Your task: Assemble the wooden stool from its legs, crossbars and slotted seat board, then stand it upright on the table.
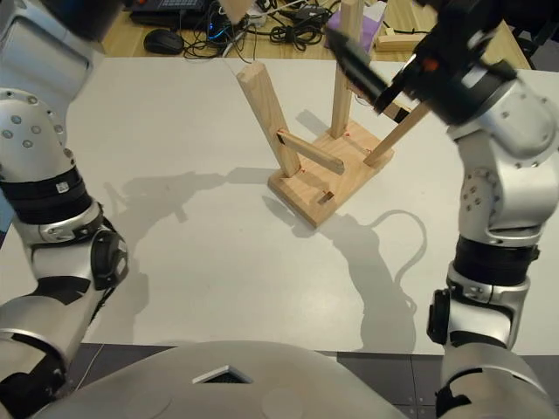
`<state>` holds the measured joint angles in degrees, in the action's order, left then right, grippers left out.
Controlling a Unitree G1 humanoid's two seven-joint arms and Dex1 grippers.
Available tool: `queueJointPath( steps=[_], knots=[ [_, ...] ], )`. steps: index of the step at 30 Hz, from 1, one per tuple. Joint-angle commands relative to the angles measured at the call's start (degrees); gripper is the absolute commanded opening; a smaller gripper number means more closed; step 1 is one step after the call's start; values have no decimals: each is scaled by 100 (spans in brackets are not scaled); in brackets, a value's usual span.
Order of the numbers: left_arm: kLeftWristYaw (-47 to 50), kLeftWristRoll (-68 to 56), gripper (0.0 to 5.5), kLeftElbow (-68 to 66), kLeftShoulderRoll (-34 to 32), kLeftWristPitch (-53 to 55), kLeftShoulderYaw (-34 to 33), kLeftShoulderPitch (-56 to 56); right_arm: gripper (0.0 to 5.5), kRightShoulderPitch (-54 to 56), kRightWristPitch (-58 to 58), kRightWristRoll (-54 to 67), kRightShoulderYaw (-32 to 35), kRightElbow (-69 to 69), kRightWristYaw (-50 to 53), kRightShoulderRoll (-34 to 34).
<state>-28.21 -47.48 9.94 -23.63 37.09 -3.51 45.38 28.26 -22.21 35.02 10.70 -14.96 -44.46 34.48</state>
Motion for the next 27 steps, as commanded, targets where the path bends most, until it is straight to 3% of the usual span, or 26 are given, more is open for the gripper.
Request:
queueJointPath(
  steps=[1, 2, 7, 12, 27],
  knots=[
    [-1264, 739, 103, 15, -750, -129, 755, -210, 508, 563, -1619, 1849, 273, -161, -572, 463],
    [-1460, 857, 103, 38, -827, -162, 862, -212, 531, 650, -1923, 2208, 264, -206, -625, 503],
    [-2607, 1232, 103, 285, -1192, -431, 1251, -194, 540, 1135, -2566, 3126, 184, -250, -250, 252],
    [-3316, 1149, 103, 753, -1341, -415, 1380, -522, 431, 1294, -2507, 3061, -46, -274, -78, 17],
    [-3548, 1219, 103, 937, -1205, -363, 1519, -566, 171, 1012, -2824, 3448, -246, -676, -25, -64]
  ],
)
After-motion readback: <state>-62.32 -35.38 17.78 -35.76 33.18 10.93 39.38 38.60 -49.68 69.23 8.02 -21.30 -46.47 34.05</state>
